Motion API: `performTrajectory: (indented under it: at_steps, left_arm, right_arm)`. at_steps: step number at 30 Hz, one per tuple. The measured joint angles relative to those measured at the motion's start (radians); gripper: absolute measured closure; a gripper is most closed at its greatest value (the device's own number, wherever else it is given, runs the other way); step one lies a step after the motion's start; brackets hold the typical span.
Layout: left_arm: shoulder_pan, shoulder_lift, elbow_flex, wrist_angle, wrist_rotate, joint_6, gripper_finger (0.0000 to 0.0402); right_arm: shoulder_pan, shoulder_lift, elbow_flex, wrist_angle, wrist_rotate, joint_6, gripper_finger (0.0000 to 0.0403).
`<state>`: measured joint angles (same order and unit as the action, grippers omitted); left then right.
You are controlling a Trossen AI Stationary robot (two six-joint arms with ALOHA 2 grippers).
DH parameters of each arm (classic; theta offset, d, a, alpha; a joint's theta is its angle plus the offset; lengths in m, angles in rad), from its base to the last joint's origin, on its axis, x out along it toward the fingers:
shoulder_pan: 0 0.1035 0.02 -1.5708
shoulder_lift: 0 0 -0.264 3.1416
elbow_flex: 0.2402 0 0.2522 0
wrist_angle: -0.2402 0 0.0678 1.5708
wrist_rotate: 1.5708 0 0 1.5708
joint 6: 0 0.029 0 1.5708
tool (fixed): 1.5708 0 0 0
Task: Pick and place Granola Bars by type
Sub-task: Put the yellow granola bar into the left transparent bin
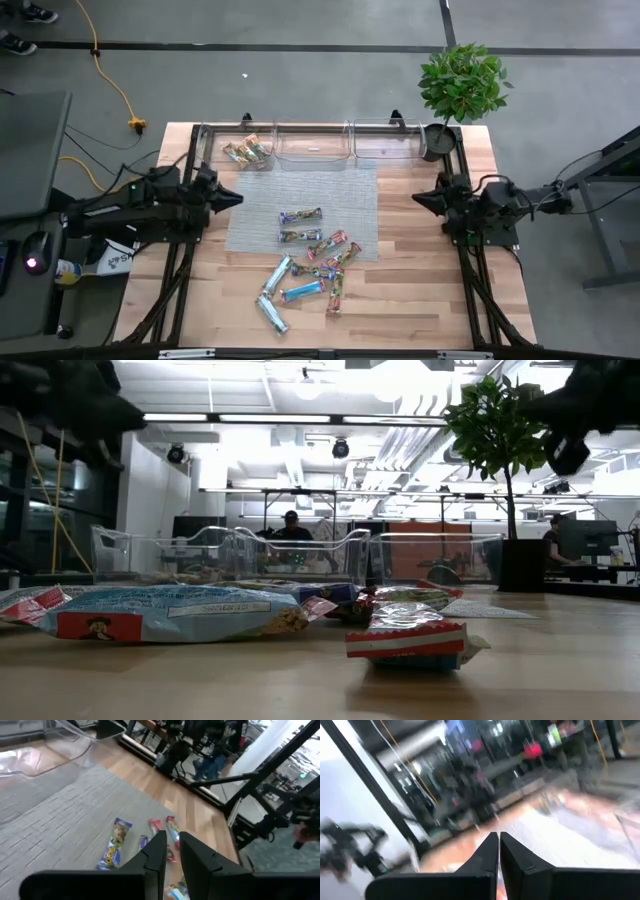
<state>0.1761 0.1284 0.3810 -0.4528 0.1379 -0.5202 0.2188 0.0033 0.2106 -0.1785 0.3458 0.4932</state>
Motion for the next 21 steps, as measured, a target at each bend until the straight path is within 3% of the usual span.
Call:
performTrajectory:
  at_steps: [6, 11, 21]
  left_arm:
    - [0.0, 0.0, 0.205, -0.207, -0.008, -0.053, 0.0394]
    - [0.0, 0.043, 0.384, -0.438, -0.02, -0.161, 0.0398]
    - [0.0, 0.365, 0.693, -0.782, -0.046, -0.172, 0.0397]
  right_arm:
    - [0.0, 0.0, 0.002, -0.027, -0.023, 0.004, 0.0403]
    - [0.0, 0.0, 0.002, -0.043, -0.023, 0.004, 0.0403]
    - [-0.001, 0.0, 0.002, -0.111, -0.023, 0.03, 0.0403]
